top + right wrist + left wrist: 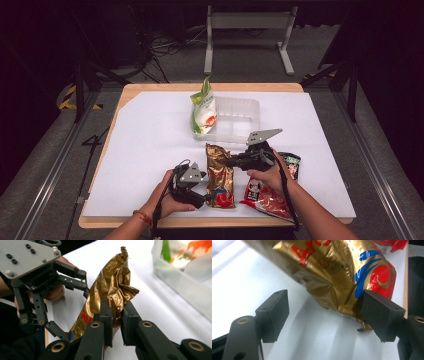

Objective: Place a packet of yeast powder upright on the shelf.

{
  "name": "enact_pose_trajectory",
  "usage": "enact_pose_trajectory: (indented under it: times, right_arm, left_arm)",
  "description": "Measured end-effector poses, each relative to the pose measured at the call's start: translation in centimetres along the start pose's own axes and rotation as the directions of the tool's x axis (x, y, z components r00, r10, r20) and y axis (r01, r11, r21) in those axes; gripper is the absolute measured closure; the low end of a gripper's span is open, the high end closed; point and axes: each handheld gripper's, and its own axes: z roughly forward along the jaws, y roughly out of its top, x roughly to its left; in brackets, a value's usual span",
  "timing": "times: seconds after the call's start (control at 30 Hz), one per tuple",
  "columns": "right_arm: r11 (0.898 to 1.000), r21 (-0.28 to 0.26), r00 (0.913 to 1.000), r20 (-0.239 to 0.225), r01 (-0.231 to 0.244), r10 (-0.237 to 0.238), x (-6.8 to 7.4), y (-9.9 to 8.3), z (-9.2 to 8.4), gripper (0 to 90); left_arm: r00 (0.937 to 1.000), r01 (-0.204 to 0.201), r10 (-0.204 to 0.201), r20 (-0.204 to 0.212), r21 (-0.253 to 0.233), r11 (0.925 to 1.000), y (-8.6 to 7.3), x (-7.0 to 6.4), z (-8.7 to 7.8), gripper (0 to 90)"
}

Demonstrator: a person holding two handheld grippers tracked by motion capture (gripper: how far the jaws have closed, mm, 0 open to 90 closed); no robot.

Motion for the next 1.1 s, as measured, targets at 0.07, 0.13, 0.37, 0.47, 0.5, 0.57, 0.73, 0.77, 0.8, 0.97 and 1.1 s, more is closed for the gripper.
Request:
enact_pose_trajectory:
  times: [0.07, 0.13, 0.37, 0.47, 0.5, 0.57, 0.73, 0.77, 0.8, 0.97, 1.1]
  right_arm:
    - [1.0, -0.015, 1.0, 0.002, 0.005, -0.005, 0.2, 0.0, -0.2, 82.7]
    - [0.998, -0.054, 0.9989, 0.03, 0.038, -0.036, 0.8, 0.2, -0.8, 83.9]
    - [0.99, -0.117, 0.9955, 0.068, 0.074, -0.066, 1.5, 0.3, -2.1, 85.7]
    - [0.987, -0.139, 0.9929, 0.096, 0.083, -0.07, 1.8, 0.2, -2.4, 86.2]
    - [0.987, -0.139, 0.9929, 0.096, 0.083, -0.07, 1.8, 0.2, -2.4, 86.2]
    - [0.984, -0.151, 0.9916, 0.105, 0.091, -0.076, 1.9, 0.3, -2.6, 86.4]
    - [0.98, -0.173, 0.9879, 0.133, 0.102, -0.079, 2.0, 0.3, -3.1, 86.7]
    - [0.979, -0.174, 0.9875, 0.135, 0.104, -0.08, 1.9, 0.3, -3.2, 86.8]
    - [0.979, -0.174, 0.9875, 0.135, 0.104, -0.08, 1.9, 0.3, -3.2, 86.8]
    - [0.971, -0.196, 0.9781, 0.183, 0.135, -0.099, 2.2, 0.5, -3.9, 86.8]
    - [0.967, -0.21, 0.9726, 0.21, 0.143, -0.099, 2.1, 0.6, -4.3, 86.8]
  left_arm:
    - [1.0, 0.003, -0.003, -0.001, -0.006, 1.0, 0.0, 0.0, -0.1, 24.3]
    - [0.9999, 0.011, -0.011, -0.012, -0.015, 0.9998, 0.0, 0.2, -0.3, 22.7]
    - [0.9983, 0.032, -0.034, -0.047, -0.045, 0.9985, -0.3, 0.8, -1.3, 20.1]
    - [0.9974, 0.03, -0.033, -0.063, -0.057, 0.998, -0.5, 0.9, -1.8, 19.2]
    - [0.9974, 0.03, -0.033, -0.063, -0.057, 0.998, -0.5, 0.9, -1.8, 19.0]
    - [0.9971, 0.033, -0.038, -0.066, -0.079, 0.9963, -0.5, 1.0, -2.3, 18.6]
    - [0.9943, 0.052, -0.062, -0.087, -0.114, 0.9922, -1.0, 1.3, -3.4, 14.8]
    - [0.9938, 0.049, -0.06, -0.093, -0.115, 0.9921, -1.0, 1.3, -3.6, 13.9]
    - [0.9938, 0.049, -0.06, -0.093, -0.115, 0.9921, -1.0, 1.3, -3.6, 12.8]
    - [0.9865, 0.038, -0.059, -0.153, -0.136, 0.9899, -1.3, 1.6, -5.4, 11.8]
    - [0.98, 0.042, -0.067, -0.187, -0.134, 0.9901, -1.6, 1.8, -6.4, 11.8]
